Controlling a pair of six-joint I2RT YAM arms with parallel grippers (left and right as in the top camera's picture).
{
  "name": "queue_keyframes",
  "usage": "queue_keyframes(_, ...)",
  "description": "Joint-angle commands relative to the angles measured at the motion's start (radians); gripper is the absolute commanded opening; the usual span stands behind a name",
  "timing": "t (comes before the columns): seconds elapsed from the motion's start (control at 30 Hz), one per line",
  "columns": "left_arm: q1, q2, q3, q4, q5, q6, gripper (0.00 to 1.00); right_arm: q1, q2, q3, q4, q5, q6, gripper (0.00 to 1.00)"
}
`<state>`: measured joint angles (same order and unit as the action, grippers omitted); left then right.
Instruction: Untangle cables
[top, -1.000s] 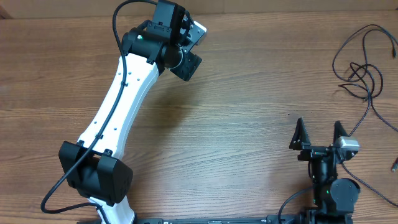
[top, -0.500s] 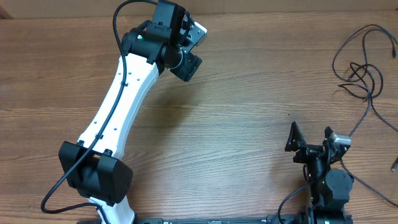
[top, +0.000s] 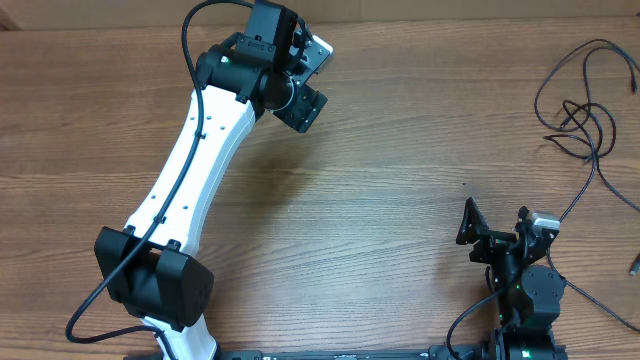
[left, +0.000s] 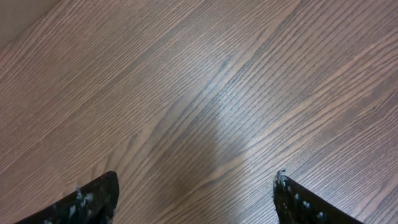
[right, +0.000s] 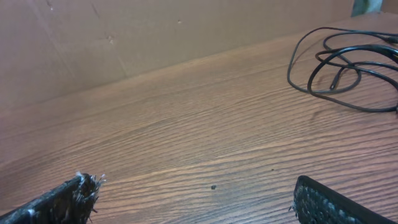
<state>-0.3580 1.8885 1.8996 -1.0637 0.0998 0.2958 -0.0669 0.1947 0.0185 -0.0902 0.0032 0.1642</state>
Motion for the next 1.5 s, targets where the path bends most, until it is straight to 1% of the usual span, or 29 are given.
queue_keyframes(0.0,-0.002,-0.011,-0.006,-0.002,0.007,0.010,0.83,-0.007,0.001,-0.010,0.006,-0.005,0.007,1.00)
queue_keyframes(0.07,-0.002,-0.011,-0.006,-0.002,0.024,0.011,1.00,-0.007,0.001,-0.010,0.006,-0.005,0.007,1.00)
queue_keyframes(0.3,-0.002,-0.011,-0.006,0.021,0.177,0.011,1.00,-0.007,0.001,-0.010,0.006,-0.005,0.007,1.00)
queue_keyframes(0.47,-0.002,-0.011,-0.006,0.010,0.190,0.003,1.00,-0.007,0.001,-0.010,0.006,-0.005,0.007,1.00)
queue_keyframes(0.57,-0.002,-0.011,-0.006,0.046,0.253,-0.112,1.00,-0.007,0.001,-0.010,0.006,-0.005,0.007,1.00)
queue_keyframes(0.6,-0.002,-0.011,-0.006,0.077,0.252,-0.120,1.00,-0.007,0.001,-0.010,0.006,-0.005,0.007,1.00)
queue_keyframes(0.63,-0.002,-0.011,-0.006,0.105,0.251,-0.108,1.00,-0.007,0.001,-0.010,0.006,-0.005,0.007,1.00)
queue_keyframes(0.77,0.008,-0.011,-0.008,0.126,0.278,-0.008,1.00,-0.007,0.001,-0.010,0.006,-0.005,0.007,1.00)
queue_keyframes(0.83,0.024,-0.011,-0.016,0.123,0.343,0.041,1.00,-0.007,0.001,-0.010,0.006,-0.005,0.007,1.00)
queue_keyframes(0.93,0.046,-0.013,-0.064,0.137,0.503,0.183,1.00,-0.007,0.001,-0.010,0.006,-0.005,0.007,1.00)
queue_keyframes(0.97,0.045,-0.022,-0.092,0.152,0.523,0.220,1.00,-0.007,0.001,-0.010,0.006,-0.005,0.007,1.00)
queue_keyframes(1.07,0.034,-0.085,-0.219,0.235,0.510,0.225,1.00,-0.007,0.001,-0.010,0.006,-0.005,0.007,1.00)
queue_keyframes(1.17,0.022,-0.189,-0.410,0.388,0.505,0.217,1.00,-0.007,0.001,-0.010,0.006,-0.005,0.007,1.00)
queue_keyframes(1.23,0.017,-0.274,-0.553,0.519,0.473,0.154,0.99,-0.007,0.001,-0.010,0.006,-0.005,0.007,1.00)
queue_keyframes(1.27,0.016,-0.336,-0.654,0.610,0.426,0.080,1.00,-0.007,0.001,-0.010,0.006,-0.005,0.007,1.00)
queue_keyframes(1.33,0.017,-0.436,-0.800,0.731,0.337,-0.026,1.00,-0.007,0.001,-0.010,0.006,-0.005,0.007,1.00)
queue_keyframes(1.47,0.017,-0.640,-1.047,0.866,0.191,-0.143,1.00,-0.007,0.001,-0.010,0.006,-0.005,0.007,1.00)
